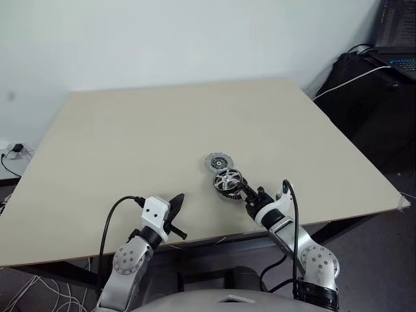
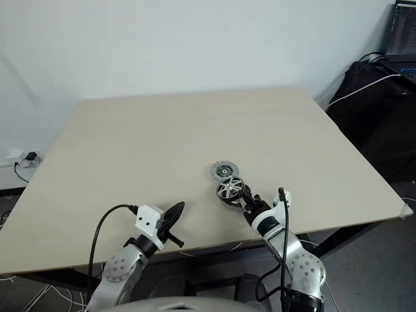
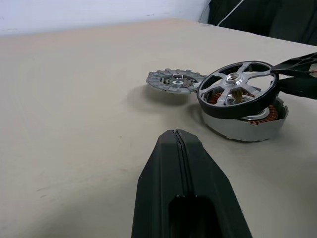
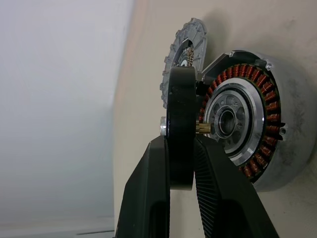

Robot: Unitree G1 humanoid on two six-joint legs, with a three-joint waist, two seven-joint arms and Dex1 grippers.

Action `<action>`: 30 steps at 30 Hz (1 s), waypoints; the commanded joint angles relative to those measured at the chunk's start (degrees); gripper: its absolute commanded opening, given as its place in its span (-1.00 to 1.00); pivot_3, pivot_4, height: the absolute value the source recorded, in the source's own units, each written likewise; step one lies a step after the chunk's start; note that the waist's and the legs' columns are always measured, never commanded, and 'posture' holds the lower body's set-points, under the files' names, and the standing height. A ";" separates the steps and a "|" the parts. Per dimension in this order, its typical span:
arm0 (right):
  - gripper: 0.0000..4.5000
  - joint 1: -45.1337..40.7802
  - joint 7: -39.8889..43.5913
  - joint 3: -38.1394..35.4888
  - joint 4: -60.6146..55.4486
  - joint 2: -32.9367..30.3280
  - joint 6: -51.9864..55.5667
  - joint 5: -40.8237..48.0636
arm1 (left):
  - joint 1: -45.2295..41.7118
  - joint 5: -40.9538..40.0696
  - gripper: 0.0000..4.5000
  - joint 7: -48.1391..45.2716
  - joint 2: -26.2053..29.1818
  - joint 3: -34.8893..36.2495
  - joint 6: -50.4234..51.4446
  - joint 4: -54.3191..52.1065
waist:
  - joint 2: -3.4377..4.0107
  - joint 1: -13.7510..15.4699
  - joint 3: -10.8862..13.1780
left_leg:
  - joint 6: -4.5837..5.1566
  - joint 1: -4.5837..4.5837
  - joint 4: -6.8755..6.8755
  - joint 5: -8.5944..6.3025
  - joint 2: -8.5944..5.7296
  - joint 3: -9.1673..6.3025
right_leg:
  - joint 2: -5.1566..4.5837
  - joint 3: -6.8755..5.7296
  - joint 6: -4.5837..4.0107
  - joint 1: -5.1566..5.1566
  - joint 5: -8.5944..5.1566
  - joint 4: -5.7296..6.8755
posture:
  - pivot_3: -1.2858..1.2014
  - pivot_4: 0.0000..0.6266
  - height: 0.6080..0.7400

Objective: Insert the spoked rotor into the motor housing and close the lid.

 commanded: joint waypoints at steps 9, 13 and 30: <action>-0.83 1.69 -0.64 -1.28 -1.36 -1.73 -1.17 1.69 | -0.05 -0.04 -1.00 0.24 0.58 -0.25 0.93 -4.15 | 0.00 0.15 0.00 | 0.03 -0.02 0.00 -0.02 0.00 -0.03 | -0.03 0.00 0.04 0.01 -0.03 -0.04 | 0.03 -1.00 1.00; -0.83 1.78 -0.85 -1.70 -1.53 -2.51 -1.66 2.33 | -0.23 -0.26 -1.00 -0.21 0.79 -0.03 -0.28 -2.35 | 0.01 0.24 0.00 | 0.06 -0.03 0.00 -0.04 -0.02 -0.05 | -0.06 0.00 0.07 0.03 -0.05 -0.04 | 0.03 -1.00 1.00; 0.64 1.93 -2.30 -1.64 -1.68 -4.23 -1.97 3.06 | 0.73 0.12 -1.00 0.57 0.40 -0.73 0.09 -3.65 | 0.02 -0.14 0.02 | 0.07 0.01 0.00 -0.05 -0.02 -0.03 | 0.00 0.01 0.08 0.03 -0.05 -0.02 | 0.03 -1.00 1.00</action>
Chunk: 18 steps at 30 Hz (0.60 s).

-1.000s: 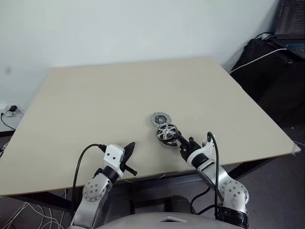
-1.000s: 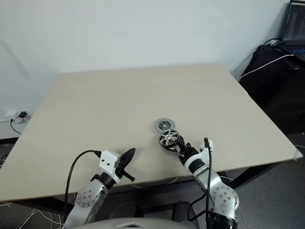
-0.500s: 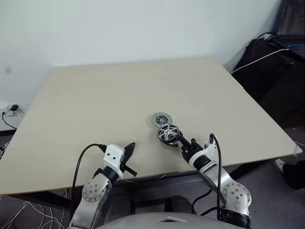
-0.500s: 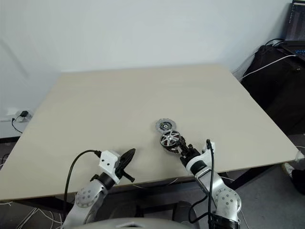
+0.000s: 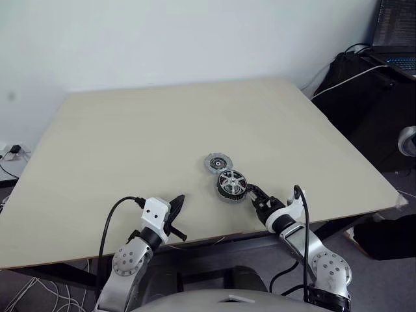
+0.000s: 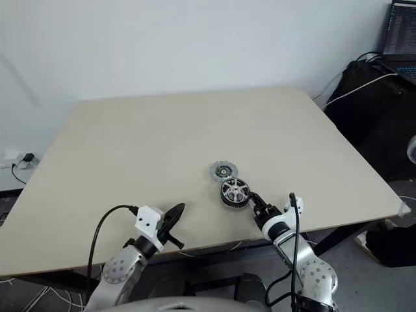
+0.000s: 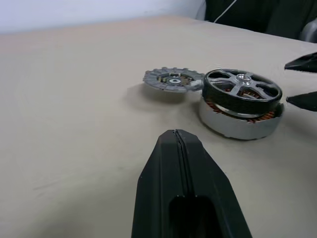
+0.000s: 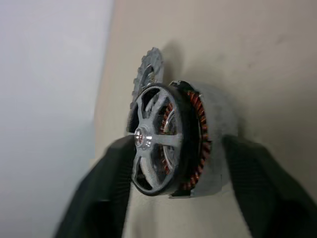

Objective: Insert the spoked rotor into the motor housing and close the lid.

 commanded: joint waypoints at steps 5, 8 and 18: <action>0.64 0.48 1.56 -0.28 -5.21 -0.94 -1.12 1.45 | 0.03 -0.04 -1.00 0.66 -0.12 -0.25 -0.30 -3.17 | 0.02 0.21 0.00 | 0.00 -0.02 0.01 0.00 0.00 -0.01 | -0.04 0.01 0.00 0.00 0.00 0.00 | 0.03 -1.00 1.00; 0.64 0.73 3.65 -0.17 -8.17 -1.34 -2.37 1.29 | -0.13 -0.18 -1.00 0.67 -0.06 -0.29 -0.16 -3.17 | 0.02 0.19 0.02 | 0.01 -0.04 0.00 0.00 0.00 0.00 | -0.07 0.01 0.01 -0.01 0.00 -0.02 | 0.03 -1.00 1.00; -0.05 -3.20 5.50 21.14 -14.47 -15.33 -10.32 -35.27 | -1.28 -0.35 -1.00 0.18 -0.09 0.02 -1.59 -0.80 | -0.02 0.06 -0.01 | 0.00 0.01 0.06 0.00 -0.08 0.10 | -0.04 0.04 0.02 0.00 0.01 0.00 | 0.03 -1.00 1.00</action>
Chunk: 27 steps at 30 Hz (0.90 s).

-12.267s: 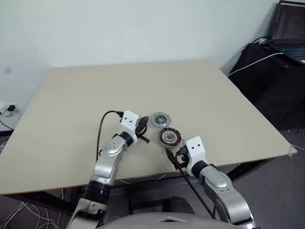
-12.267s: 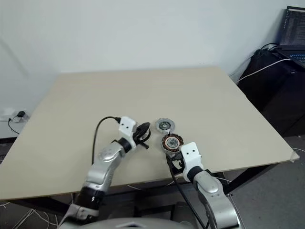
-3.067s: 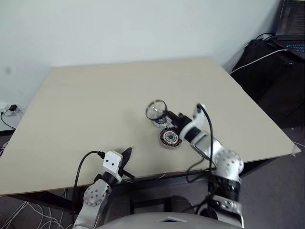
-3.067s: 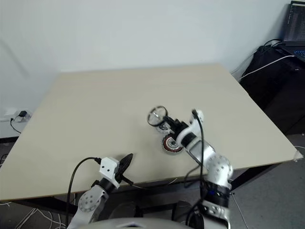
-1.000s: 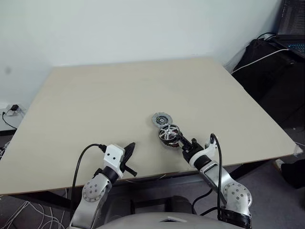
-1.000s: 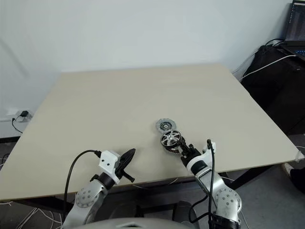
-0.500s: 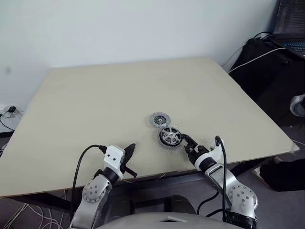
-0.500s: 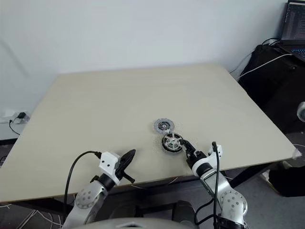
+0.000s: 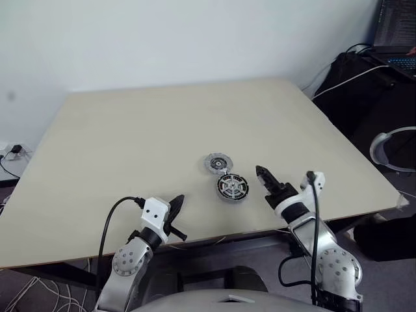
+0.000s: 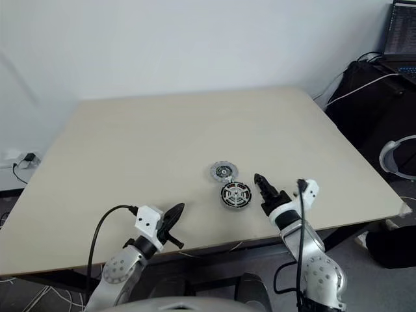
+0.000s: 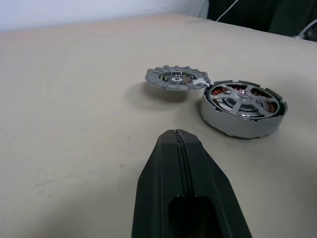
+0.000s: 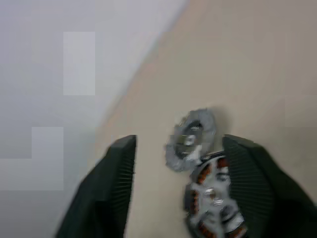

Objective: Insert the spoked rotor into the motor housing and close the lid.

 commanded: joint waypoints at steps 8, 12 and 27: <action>-0.99 -12.78 3.79 28.06 16.58 -8.36 -6.67 -39.43 | -1.18 -0.26 -1.00 -0.52 -0.26 0.44 -3.66 1.20 | -0.32 -0.18 -0.06 | 0.28 0.05 0.00 0.17 -0.08 -0.04 | 0.10 -0.03 -0.04 0.04 -0.02 0.04 | 0.03 -1.00 1.00; -0.99 -15.99 5.60 26.48 20.22 -6.09 -7.69 -41.92 | -0.27 -0.31 -1.00 -0.16 -0.07 0.94 -4.20 0.94 | -0.70 -0.69 -0.11 | 0.00 0.20 0.08 0.01 0.06 0.08 | 0.14 -0.04 -0.02 0.07 0.00 0.04 | 0.03 -1.00 1.00; -0.99 -15.34 9.49 22.15 17.03 -2.27 -7.43 -44.86 | 0.53 -0.04 -1.00 0.37 -0.36 0.26 -4.93 1.17 | -0.69 -0.29 -0.11 | 0.11 0.02 0.04 0.00 0.03 -0.01 | 0.22 -0.04 -0.18 -0.04 -0.02 0.09 | 0.03 -1.00 1.00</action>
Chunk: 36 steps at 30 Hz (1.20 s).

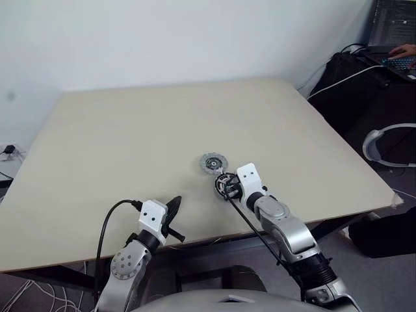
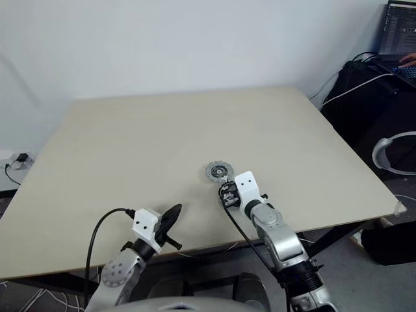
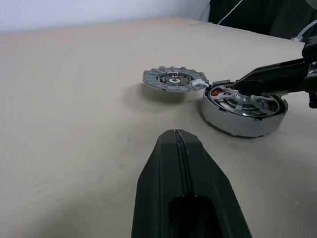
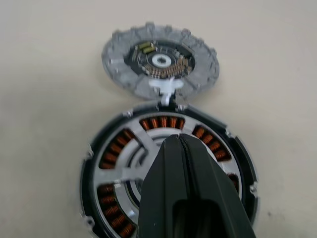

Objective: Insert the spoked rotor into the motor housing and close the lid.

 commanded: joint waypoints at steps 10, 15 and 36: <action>-0.99 0.51 1.84 -1.94 3.18 0.95 1.27 -3.22 | -1.72 -0.19 -1.00 0.09 -0.11 -0.13 0.45 -2.22 | 0.05 0.37 -0.06 | -0.01 0.12 0.03 0.00 0.00 -0.02 | -0.02 -0.02 0.02 0.03 0.01 0.00 | 0.03 -1.00 1.00; -0.99 1.49 3.32 -2.21 2.42 0.90 2.15 -3.55 | -1.58 -0.22 -1.00 0.13 -0.08 -0.16 0.90 -2.71 | -0.02 0.59 -0.36 | -0.01 0.23 0.03 -0.01 -0.01 -0.04 | -0.04 -0.03 0.02 0.16 0.01 -0.02 | 0.03 -1.00 1.00; -0.33 -11.43 37.98 12.59 -13.39 -28.93 8.95 -6.38 | -1.85 0.22 -1.00 -0.37 -1.44 -0.36 -6.48 6.57 | -0.05 0.56 -0.16 | -0.02 0.26 0.05 -0.02 -0.04 -0.02 | -0.08 -0.07 0.00 0.13 -0.01 -0.01 | 0.03 -1.00 1.00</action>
